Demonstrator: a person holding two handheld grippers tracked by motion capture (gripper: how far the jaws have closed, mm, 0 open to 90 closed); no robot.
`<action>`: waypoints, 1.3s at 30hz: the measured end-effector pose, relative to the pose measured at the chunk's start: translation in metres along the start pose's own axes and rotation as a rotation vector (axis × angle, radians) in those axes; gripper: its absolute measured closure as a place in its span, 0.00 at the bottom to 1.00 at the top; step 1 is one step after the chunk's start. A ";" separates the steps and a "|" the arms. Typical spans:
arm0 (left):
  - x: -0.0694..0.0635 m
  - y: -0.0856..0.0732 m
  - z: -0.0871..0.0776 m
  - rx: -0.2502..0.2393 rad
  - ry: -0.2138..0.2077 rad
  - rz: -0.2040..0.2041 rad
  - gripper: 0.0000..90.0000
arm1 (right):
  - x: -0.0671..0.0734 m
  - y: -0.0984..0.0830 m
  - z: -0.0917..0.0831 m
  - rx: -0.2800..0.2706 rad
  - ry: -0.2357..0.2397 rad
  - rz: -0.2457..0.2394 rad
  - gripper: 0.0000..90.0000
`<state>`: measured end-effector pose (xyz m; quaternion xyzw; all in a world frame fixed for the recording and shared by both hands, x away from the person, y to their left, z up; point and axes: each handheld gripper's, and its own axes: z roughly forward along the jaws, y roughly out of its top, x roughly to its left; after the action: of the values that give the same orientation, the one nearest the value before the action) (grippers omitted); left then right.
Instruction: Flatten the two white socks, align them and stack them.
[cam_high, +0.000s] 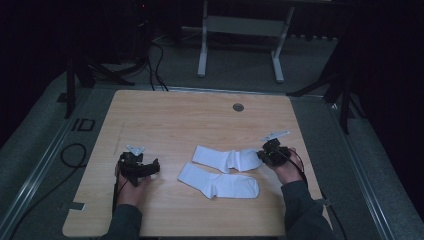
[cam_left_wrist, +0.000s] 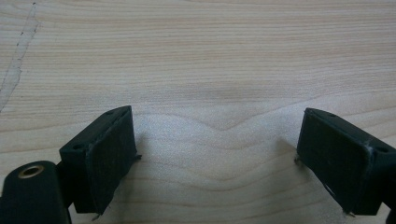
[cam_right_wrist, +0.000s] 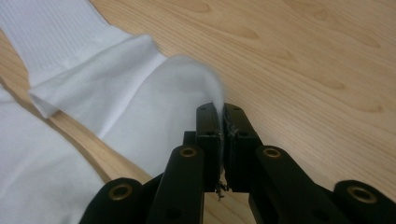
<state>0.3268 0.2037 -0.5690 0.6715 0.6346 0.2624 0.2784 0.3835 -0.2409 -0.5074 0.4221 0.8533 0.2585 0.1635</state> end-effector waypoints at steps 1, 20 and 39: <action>0.000 0.000 0.000 0.000 0.000 0.000 0.13 | -0.002 -0.002 0.000 0.001 0.000 0.005 0.95; -0.001 0.000 0.000 0.001 -0.006 0.005 0.13 | 0.007 0.012 -0.009 -0.045 0.021 -0.049 0.66; -0.001 0.000 0.000 0.001 -0.006 0.005 0.13 | 0.082 0.065 0.044 -0.051 0.160 -0.206 0.69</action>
<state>0.3267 0.2027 -0.5688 0.6740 0.6322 0.2608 0.2794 0.3982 -0.1284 -0.5101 0.3062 0.8956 0.2947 0.1315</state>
